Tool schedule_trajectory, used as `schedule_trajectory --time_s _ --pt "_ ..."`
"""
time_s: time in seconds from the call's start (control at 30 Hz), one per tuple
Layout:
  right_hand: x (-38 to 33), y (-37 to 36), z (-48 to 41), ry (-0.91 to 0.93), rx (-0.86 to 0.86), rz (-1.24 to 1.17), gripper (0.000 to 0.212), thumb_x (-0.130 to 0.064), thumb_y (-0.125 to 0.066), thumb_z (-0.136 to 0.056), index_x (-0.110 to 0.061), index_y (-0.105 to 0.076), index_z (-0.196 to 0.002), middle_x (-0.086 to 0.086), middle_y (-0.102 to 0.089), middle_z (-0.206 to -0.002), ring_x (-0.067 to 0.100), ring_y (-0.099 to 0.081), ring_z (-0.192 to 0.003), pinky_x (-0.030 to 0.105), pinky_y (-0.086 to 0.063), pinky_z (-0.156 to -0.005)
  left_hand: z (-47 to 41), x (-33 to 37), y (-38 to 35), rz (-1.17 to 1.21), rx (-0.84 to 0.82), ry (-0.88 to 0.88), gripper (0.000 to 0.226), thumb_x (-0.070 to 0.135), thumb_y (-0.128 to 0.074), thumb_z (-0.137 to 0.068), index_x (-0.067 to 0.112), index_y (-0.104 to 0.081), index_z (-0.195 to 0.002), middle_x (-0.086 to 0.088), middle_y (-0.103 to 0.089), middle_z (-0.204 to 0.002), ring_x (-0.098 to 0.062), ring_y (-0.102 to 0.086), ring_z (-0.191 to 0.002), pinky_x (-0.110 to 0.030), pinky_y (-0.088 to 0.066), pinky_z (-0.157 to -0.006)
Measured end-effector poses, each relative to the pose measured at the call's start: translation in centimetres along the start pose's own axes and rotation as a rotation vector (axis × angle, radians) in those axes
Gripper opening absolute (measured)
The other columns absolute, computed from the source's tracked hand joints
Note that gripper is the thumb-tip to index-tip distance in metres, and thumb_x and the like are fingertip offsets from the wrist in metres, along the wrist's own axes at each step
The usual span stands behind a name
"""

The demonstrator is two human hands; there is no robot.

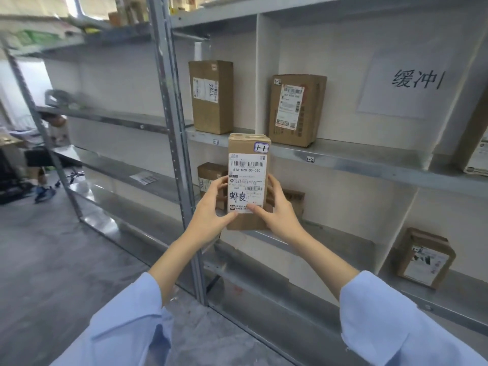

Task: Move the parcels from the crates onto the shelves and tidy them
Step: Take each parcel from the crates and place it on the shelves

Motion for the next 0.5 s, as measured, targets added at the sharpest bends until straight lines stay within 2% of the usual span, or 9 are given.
schedule_trajectory --time_s 0.07,0.2,0.27,0.3,0.37,0.47,0.5 --pt "0.5 -1.0 -2.6 0.017 0.015 -0.008 0.085 -0.032 -0.075 -0.085 -0.036 -0.021 -0.151 -0.015 -0.043 -0.150 0.002 -0.041 -0.136 0.048 -0.036 -0.114 -2.0 -1.6 1.0 -0.031 0.012 -0.001 0.077 0.017 -0.076 -0.082 0.045 -0.029 -0.137 0.035 -0.045 -0.126 0.016 -0.043 -0.118 -0.003 -0.033 -0.093" --pt "0.8 -2.5 -8.7 0.065 0.043 0.005 0.086 -0.031 -0.074 -0.086 -0.036 -0.020 -0.153 -0.022 -0.045 -0.146 0.005 -0.044 -0.135 0.049 -0.036 -0.114 -7.0 -4.4 2.9 -0.073 0.044 -0.004 0.079 0.017 -0.074 -0.084 0.044 -0.028 -0.142 0.018 -0.051 -0.131 0.007 -0.049 -0.117 0.001 -0.033 -0.088" --pt "0.6 -3.0 -12.1 0.093 0.065 0.024 0.085 -0.032 -0.073 -0.087 -0.037 -0.019 -0.154 -0.019 -0.045 -0.148 0.004 -0.044 -0.135 0.049 -0.035 -0.114 -9.9 -5.4 3.9 -0.084 0.049 -0.022 0.079 0.017 -0.073 -0.085 0.037 -0.028 -0.147 0.015 -0.050 -0.134 0.013 -0.046 -0.118 0.000 -0.032 -0.090" --pt "0.7 -3.1 -13.8 0.100 0.071 0.027 0.086 -0.032 -0.073 -0.088 -0.037 -0.019 -0.154 -0.018 -0.045 -0.148 0.001 -0.042 -0.134 0.049 -0.034 -0.115 -11.5 -5.9 4.4 -0.092 0.052 -0.029 0.080 0.018 -0.073 -0.086 0.034 -0.027 -0.149 0.015 -0.049 -0.135 0.016 -0.044 -0.117 -0.003 -0.032 -0.093" --pt "0.6 -3.4 -17.1 0.110 0.070 0.014 0.086 -0.032 -0.072 -0.088 -0.039 -0.018 -0.154 -0.022 -0.042 -0.148 0.001 -0.040 -0.136 0.050 -0.033 -0.116 -14.6 -6.8 5.2 -0.115 0.058 -0.036 0.080 0.022 -0.072 -0.087 0.034 -0.025 -0.150 0.016 -0.048 -0.136 0.010 -0.044 -0.120 -0.017 -0.036 -0.098" --pt "0.9 -3.6 -21.4 0.121 0.091 0.019 0.085 -0.033 -0.071 -0.089 -0.042 -0.016 -0.153 -0.044 -0.038 -0.132 0.012 -0.039 -0.139 0.054 -0.031 -0.116 -18.8 -8.4 6.1 -0.141 0.046 -0.055 0.077 0.027 -0.070 -0.088 0.036 -0.024 -0.150 0.014 -0.048 -0.139 -0.001 -0.052 -0.116 -0.021 -0.044 -0.090" --pt "1.1 -3.6 -22.7 0.131 0.110 0.023 0.085 -0.035 -0.071 -0.088 -0.043 -0.016 -0.152 -0.047 -0.036 -0.128 0.014 -0.040 -0.139 0.055 -0.032 -0.115 -19.9 -9.0 6.4 -0.149 0.039 -0.051 0.076 0.029 -0.069 -0.089 0.036 -0.024 -0.151 0.012 -0.048 -0.140 -0.004 -0.053 -0.116 -0.025 -0.046 -0.092"
Point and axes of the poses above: each hand's wrist, its own z-axis away from the middle knuckle, its own y-axis out of the back of the hand, x = y × z, the point moved 6 cm from there along -z, towards the middle knuckle
